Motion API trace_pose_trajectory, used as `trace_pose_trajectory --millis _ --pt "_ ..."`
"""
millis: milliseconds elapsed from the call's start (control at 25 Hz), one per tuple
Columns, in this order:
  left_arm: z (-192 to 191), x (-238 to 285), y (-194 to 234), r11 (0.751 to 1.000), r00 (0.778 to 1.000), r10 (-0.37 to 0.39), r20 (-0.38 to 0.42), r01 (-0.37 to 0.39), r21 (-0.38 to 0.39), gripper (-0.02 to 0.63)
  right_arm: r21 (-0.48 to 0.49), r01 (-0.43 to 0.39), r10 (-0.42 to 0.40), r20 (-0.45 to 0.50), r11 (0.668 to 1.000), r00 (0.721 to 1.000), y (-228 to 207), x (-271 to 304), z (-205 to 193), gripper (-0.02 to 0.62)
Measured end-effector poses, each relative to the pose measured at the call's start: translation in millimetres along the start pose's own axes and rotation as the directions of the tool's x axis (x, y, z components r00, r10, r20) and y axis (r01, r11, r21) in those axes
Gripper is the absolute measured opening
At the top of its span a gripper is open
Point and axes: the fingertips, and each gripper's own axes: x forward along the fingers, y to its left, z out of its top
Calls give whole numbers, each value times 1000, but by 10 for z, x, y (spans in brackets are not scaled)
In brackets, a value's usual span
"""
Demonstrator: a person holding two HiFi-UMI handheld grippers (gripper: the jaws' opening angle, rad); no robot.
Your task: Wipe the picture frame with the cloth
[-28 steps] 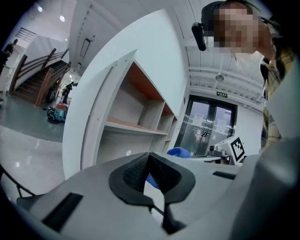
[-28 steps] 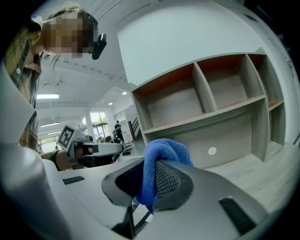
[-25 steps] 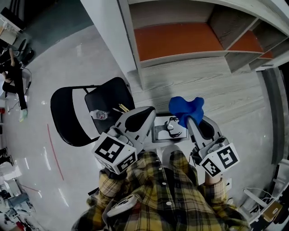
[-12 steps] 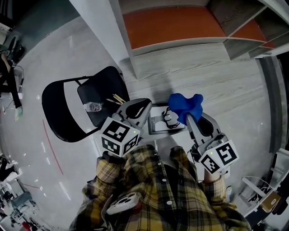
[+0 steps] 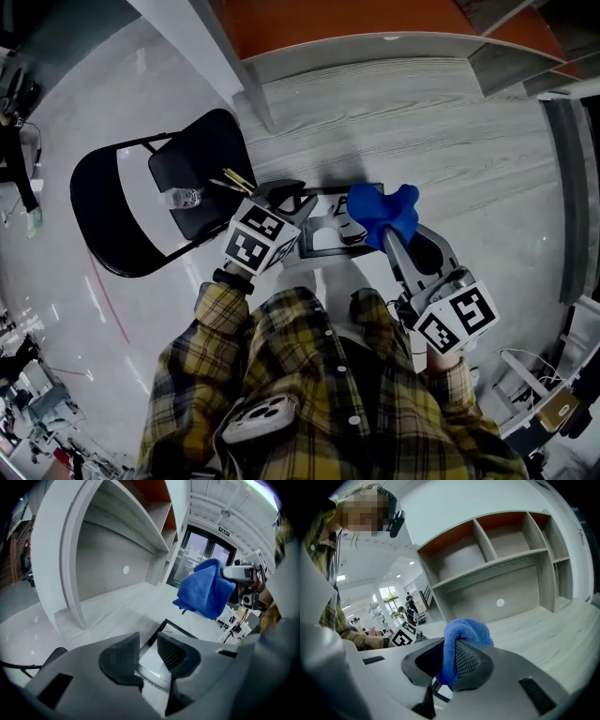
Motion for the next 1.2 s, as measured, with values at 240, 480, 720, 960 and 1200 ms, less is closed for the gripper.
trace_pose_trajectory --millis 240,480,720,960,1200 --pt "-324 201 78 996 989 -37 -141 47 71 106 13 -6 6 -32 1000 999 -30 23 -171 52" --pt "-500 364 217 991 972 -27 -232 57 123 106 23 2 -1 -60 1000 998 -81 -27 -314 53" --pt "-561 458 247 983 951 -83 -299 127 131 106 39 16 -13 -70 999 997 -173 -68 -385 52" --pt "-588 459 271 974 918 -220 -330 226 -20 107 44 23 -20 -82 999 996 -281 -67 -403 54" --pt "-571 458 244 965 890 -243 -386 264 1 106 -15 37 -39 -105 999 994 -456 -8 -376 54"
